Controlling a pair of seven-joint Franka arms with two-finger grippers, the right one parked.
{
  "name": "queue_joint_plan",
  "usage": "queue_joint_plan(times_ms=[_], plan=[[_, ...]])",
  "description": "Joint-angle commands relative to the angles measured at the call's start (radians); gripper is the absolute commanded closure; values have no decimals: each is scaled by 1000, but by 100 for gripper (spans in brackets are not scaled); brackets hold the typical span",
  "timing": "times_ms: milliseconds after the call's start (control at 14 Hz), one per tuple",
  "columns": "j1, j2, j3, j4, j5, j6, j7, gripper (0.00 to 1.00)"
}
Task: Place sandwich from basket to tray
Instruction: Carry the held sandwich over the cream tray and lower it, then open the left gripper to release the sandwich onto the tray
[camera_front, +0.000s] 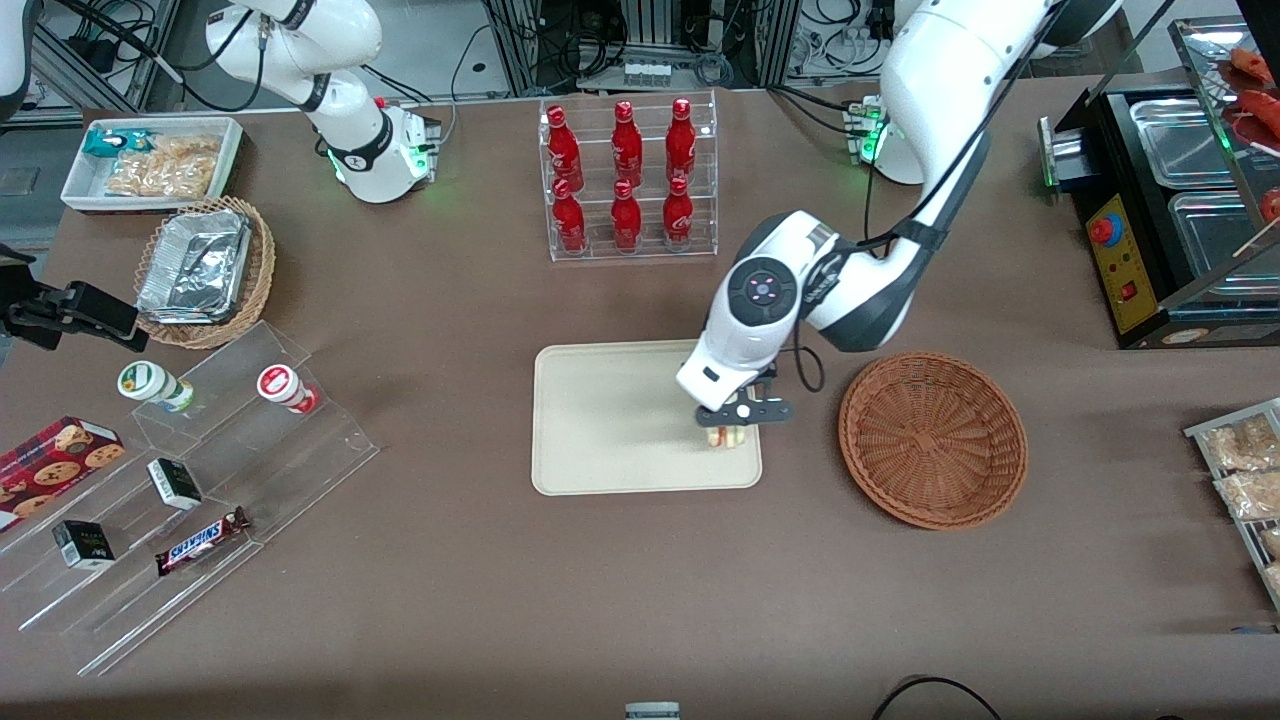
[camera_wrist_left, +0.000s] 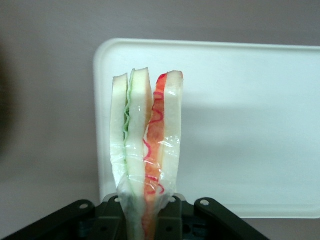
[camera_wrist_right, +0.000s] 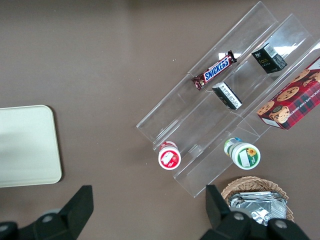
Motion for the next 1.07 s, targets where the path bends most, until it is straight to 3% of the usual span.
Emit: queue_joint_plan(times_ms=[0,286,429,500,571,786,1000], plan=[[-100,144,21,182,19,-20,-110,84],[-107,193,20,211,64,-14,-142,78],[-114,204,20,213,65,-11,-144,60],[-114,206,20,217,65,-11,-142,38],[-114,209,21,222,67,-11,-139,3],[-114,207,21,242,136,-13,-146,0],[-110,164,29,249,146,-22,-147,0]])
